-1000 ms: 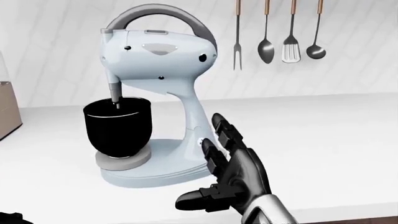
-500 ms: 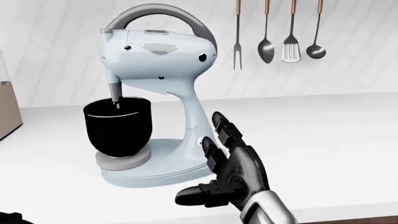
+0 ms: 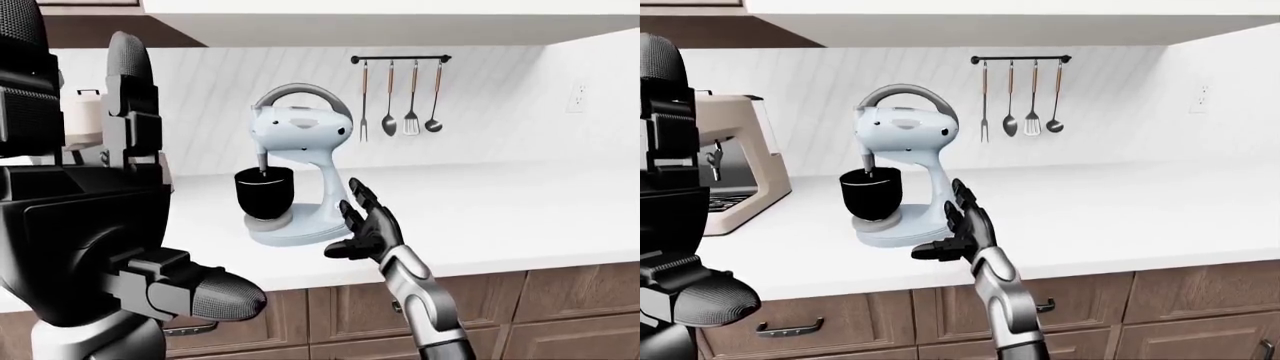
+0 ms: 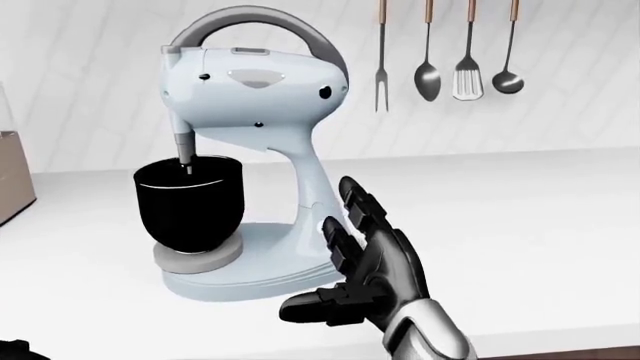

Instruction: Open the stand mixer head.

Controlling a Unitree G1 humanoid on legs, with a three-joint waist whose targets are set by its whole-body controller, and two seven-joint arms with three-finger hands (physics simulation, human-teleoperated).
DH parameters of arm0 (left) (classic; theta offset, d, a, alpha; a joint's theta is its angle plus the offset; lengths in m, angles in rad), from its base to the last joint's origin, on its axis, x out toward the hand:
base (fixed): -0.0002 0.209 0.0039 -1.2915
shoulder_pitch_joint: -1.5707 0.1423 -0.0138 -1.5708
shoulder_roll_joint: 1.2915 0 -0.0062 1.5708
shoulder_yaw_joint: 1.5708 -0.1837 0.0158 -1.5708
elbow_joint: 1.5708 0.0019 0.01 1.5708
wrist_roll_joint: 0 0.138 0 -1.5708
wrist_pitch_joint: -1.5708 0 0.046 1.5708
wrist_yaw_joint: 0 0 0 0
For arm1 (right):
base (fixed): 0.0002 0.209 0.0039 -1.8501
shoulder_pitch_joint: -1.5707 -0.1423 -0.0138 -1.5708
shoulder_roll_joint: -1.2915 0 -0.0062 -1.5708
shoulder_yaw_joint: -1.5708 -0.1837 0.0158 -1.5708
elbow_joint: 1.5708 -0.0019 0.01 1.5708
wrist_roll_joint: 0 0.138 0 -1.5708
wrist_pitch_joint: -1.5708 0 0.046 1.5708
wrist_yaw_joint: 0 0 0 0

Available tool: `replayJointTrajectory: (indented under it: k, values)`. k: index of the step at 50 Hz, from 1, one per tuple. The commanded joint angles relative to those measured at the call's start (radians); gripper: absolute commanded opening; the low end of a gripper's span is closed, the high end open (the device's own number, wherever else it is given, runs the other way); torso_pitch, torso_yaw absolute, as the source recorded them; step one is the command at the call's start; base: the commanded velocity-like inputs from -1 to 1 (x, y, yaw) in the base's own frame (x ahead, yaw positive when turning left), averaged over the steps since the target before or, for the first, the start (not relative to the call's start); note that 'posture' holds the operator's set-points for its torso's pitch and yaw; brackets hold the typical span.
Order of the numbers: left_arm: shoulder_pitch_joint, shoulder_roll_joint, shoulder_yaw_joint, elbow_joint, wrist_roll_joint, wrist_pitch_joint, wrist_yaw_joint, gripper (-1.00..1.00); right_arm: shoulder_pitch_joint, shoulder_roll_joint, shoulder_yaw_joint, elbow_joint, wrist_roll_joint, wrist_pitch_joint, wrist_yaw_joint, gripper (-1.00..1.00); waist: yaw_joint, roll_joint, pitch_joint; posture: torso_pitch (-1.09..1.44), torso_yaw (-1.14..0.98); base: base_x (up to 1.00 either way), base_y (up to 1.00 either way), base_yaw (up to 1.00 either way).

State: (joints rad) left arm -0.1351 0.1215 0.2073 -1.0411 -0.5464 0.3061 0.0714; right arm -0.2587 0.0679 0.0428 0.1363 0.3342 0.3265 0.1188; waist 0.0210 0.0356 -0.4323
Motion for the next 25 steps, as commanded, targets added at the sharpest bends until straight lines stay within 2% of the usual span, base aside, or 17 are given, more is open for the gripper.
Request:
replayJointTrajectory:
  k: [1,25]
  values:
    - [-0.019,0.004,0.002,-0.004,0.000,-0.008,0.001,1.00,-0.034,0.001,-0.001,-0.032,0.005,-0.033,0.004,1.00,0.000,0.003,0.008,-0.65,0.00,0.00,0.00,0.00]
    - [-0.017,0.002,-0.002,-0.005,0.004,-0.009,-0.001,1.00,-0.081,0.005,-0.010,0.056,0.001,-0.071,0.000,1.00,0.000,0.005,0.008,-0.65,0.00,0.00,0.00,0.00]
